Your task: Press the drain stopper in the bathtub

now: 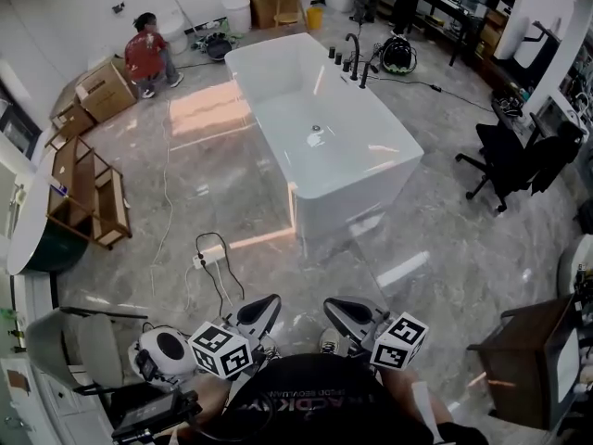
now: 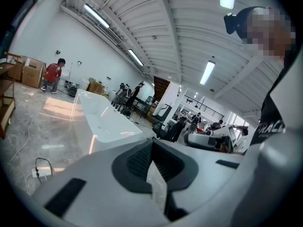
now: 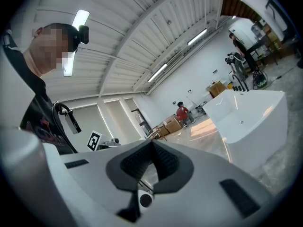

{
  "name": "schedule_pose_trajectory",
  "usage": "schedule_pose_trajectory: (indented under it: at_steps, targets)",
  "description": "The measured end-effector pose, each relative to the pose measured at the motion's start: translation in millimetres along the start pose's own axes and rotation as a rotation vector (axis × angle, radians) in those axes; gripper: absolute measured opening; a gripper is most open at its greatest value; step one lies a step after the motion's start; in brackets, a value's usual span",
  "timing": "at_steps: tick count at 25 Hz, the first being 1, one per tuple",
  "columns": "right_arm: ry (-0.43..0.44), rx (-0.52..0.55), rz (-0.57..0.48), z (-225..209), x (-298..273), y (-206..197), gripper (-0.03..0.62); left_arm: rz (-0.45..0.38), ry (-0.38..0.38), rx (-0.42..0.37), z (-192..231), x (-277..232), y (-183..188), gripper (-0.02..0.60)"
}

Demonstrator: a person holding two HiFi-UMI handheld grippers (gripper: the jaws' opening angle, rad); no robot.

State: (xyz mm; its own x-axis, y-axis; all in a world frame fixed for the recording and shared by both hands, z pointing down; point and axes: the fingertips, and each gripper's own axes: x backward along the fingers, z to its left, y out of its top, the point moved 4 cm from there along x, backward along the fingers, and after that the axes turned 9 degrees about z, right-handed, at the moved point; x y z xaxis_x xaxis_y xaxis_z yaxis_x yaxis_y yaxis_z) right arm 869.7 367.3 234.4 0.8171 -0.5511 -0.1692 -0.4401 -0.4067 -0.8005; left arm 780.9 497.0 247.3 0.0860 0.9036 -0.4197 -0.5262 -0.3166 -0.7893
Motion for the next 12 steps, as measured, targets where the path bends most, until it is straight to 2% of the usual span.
schedule_pose_trajectory:
  at_steps: [6, 12]
  targets:
    - [0.003, -0.019, -0.012, -20, 23, 10, 0.017, 0.008, 0.011, 0.009, -18, -23, -1, 0.008]
    - [0.053, -0.035, 0.008, -37, 37, 11, 0.017, 0.008, 0.055, 0.032, -31, -40, -2, 0.008]
